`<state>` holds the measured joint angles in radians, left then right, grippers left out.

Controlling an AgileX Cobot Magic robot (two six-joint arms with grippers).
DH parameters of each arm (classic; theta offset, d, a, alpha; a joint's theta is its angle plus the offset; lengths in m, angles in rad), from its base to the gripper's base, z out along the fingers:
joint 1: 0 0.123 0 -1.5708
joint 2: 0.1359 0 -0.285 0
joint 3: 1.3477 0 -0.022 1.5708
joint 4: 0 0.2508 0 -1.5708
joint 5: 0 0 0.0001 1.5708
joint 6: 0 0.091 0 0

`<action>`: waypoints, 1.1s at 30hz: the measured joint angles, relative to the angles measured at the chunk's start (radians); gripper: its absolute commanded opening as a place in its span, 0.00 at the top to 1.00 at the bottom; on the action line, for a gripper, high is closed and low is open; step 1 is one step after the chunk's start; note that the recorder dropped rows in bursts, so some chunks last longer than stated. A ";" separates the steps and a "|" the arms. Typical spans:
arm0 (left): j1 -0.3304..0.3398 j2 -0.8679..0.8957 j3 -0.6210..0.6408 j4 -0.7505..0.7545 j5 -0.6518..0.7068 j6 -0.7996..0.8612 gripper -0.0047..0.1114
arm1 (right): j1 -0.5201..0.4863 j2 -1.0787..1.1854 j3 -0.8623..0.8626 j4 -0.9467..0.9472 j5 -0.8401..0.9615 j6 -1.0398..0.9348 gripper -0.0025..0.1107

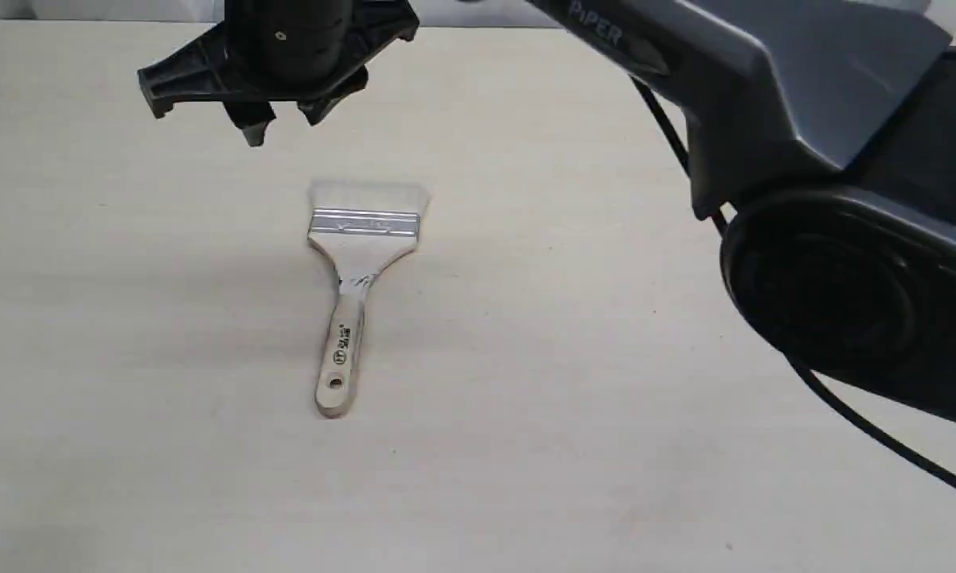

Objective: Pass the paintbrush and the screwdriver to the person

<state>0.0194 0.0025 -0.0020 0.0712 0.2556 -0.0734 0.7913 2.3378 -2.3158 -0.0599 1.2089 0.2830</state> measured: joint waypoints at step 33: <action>0.000 0.000 0.000 0.000 0.000 0.000 0.96 | 0.002 0.164 0.187 0.060 0.005 0.160 0.44</action>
<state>0.0194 0.0025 -0.0020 0.0712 0.2556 -0.0734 0.7937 2.5018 -2.1289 0.0000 1.2135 0.4427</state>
